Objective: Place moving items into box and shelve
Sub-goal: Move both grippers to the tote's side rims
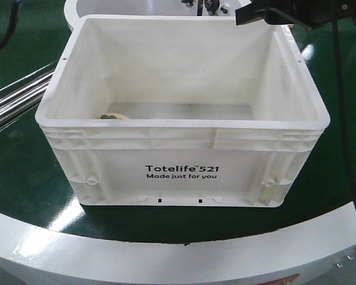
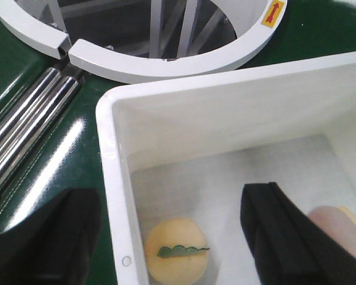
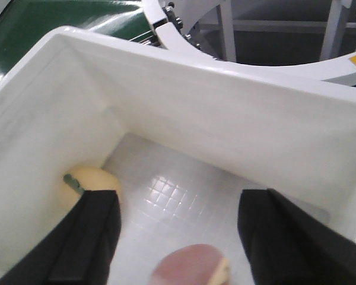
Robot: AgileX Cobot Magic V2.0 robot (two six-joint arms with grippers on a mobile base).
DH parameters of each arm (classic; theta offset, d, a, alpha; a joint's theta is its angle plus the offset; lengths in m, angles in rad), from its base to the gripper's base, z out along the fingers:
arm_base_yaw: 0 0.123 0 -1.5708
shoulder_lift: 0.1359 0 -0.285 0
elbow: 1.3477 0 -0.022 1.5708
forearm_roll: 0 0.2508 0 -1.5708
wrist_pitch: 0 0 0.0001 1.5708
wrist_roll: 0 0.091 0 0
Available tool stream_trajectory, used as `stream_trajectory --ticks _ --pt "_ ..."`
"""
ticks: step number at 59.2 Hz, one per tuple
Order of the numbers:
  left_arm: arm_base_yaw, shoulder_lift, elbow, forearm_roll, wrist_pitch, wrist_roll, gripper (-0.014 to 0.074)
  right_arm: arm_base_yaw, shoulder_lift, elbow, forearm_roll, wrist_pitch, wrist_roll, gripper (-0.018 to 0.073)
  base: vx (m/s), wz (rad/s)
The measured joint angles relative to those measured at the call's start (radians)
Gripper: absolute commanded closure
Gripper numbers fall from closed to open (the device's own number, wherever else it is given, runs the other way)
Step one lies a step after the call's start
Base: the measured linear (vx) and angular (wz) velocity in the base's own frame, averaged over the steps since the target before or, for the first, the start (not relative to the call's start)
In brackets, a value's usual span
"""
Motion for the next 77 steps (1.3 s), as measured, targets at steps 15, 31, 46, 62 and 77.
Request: stream_trajectory --ticks 15,31,46,62,77 --pt "0.000 0.054 0.000 0.031 0.087 -0.051 0.0007 -0.045 0.000 0.000 -0.271 0.063 0.274 0.0048 0.00 0.00" --pt "0.000 0.077 0.000 0.114 0.092 -0.058 0.0007 -0.078 0.018 0.000 -0.345 0.130 0.342 0.0048 0.00 0.00" --pt "0.000 0.123 0.000 0.116 0.092 -0.059 0.0007 -0.078 0.095 0.000 -0.365 0.165 0.350 0.0048 0.00 0.00" --pt "0.000 0.138 0.000 0.128 0.092 -0.059 0.0007 -0.078 0.108 0.000 -0.415 0.167 0.370 0.0048 0.00 0.00" --pt "0.000 0.138 0.000 0.125 0.092 -0.059 0.0007 -0.078 0.108 -0.023 -0.418 0.201 0.385 0.0054 0.00 0.00"
